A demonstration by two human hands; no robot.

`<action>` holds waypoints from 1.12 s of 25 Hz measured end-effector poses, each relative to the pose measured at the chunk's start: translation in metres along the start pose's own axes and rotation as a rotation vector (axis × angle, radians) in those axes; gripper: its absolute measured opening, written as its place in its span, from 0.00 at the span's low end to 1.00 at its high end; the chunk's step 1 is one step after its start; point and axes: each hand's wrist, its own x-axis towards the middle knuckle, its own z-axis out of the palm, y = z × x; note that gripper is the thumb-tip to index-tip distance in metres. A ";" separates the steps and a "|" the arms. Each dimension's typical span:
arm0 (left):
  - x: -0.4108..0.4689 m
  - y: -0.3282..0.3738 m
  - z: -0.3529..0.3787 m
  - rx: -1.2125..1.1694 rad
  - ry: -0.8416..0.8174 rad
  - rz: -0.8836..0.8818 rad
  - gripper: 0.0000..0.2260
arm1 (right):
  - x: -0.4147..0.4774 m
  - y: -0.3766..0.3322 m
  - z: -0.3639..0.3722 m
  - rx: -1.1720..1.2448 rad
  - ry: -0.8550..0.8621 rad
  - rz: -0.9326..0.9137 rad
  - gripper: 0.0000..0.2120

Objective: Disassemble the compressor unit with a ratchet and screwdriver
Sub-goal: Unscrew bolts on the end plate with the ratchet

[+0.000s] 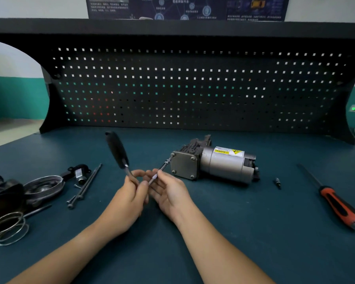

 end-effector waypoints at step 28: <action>0.009 -0.003 -0.007 -0.184 0.079 -0.166 0.06 | -0.002 0.005 0.004 -0.137 -0.040 -0.077 0.09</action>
